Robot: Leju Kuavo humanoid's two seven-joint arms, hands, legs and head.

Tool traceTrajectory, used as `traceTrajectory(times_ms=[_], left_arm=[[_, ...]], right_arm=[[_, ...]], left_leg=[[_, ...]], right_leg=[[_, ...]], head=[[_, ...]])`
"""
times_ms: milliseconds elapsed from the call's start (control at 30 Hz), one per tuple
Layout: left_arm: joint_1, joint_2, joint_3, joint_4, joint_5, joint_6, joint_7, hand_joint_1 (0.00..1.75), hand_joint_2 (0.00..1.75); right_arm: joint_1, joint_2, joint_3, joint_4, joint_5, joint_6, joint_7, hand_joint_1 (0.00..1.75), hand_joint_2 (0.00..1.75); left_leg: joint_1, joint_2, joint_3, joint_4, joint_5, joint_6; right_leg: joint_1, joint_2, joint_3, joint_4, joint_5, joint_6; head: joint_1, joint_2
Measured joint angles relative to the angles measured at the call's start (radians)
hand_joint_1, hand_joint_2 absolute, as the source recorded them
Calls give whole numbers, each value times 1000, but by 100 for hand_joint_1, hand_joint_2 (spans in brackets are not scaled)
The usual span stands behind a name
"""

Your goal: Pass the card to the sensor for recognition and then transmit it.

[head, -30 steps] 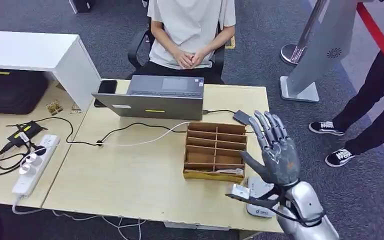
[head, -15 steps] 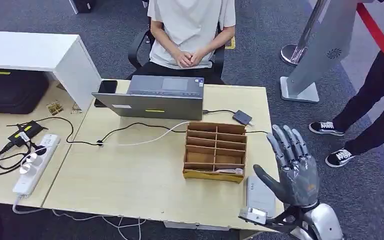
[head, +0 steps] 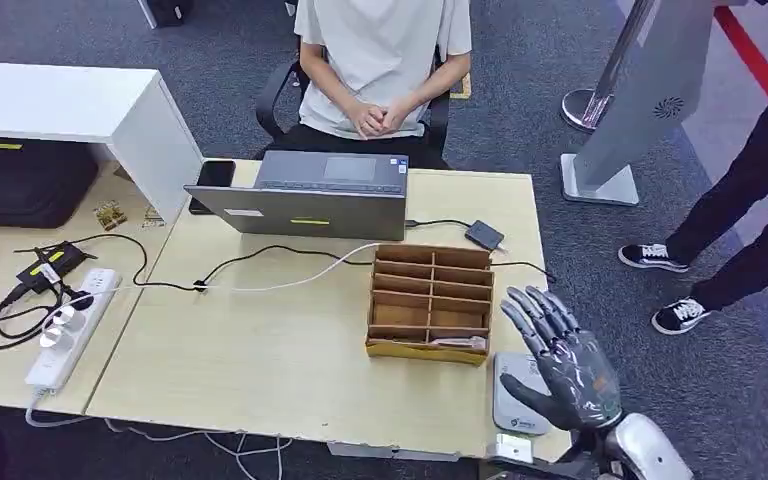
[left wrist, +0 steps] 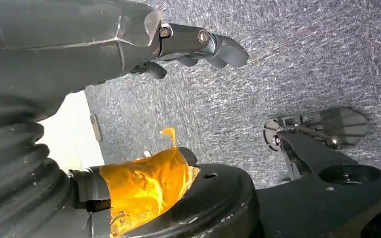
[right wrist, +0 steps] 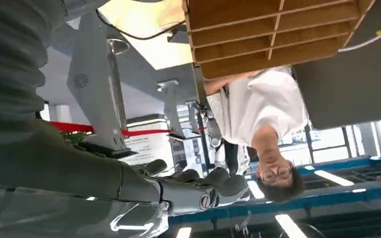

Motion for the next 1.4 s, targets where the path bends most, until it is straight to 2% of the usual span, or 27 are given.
traceTrajectory(times_ms=[133,267,367,600,667,700,733,833,1133,1400], left_arm=[[0,0,0,0,0,1,0,0,175],[0,-1,0,0,-5,3,0,0,175],[0,-2,0,0,-12,5,0,0,175],[0,-3,0,0,-13,6,0,0,175],[-1,-4,0,0,-16,6,2,0,175],[-1,-5,0,0,-22,7,3,0,175],[-1,-6,0,0,-30,7,3,0,175],[-1,-9,0,0,-33,7,3,0,175],[-1,-10,0,0,-35,7,3,0,175],[-2,-10,-1,0,-51,6,8,0,175]], right_arm=[[5,4,17,18,23,-33,12,0,175],[8,30,32,49,75,-87,32,0,175],[7,74,49,100,138,-165,59,0,175],[7,84,52,110,155,-177,63,0,175],[7,116,54,135,200,-191,65,0,175],[9,172,48,168,242,-194,48,0,175],[11,252,18,220,271,-195,22,0,175],[11,298,-8,259,289,-196,7,0,175],[10,355,-43,313,300,-196,0,0,175],[-3,427,-118,353,380,-196,0,0,175]], left_leg=[[0,0,0,0,0,0],[0,0,0,0,0,0],[0,0,0,0,0,0],[0,0,0,0,0,0],[0,0,0,0,0,0],[0,0,0,0,0,-1],[0,0,0,0,0,-1],[0,0,0,0,0,-1],[0,0,0,0,0,-1],[1,0,0,0,1,-1]], right_leg=[[0,0,0,0,0,0],[0,0,0,0,0,0],[0,0,0,0,0,0],[0,0,0,0,0,0],[0,0,0,0,0,0],[0,0,0,0,0,0],[0,1,0,0,0,0],[0,0,0,0,0,0],[0,0,0,0,0,0],[0,0,0,0,0,0]], head=[[0,0],[0,0],[0,0],[0,0],[0,0],[0,0],[0,0],[0,0],[0,0],[0,0]])
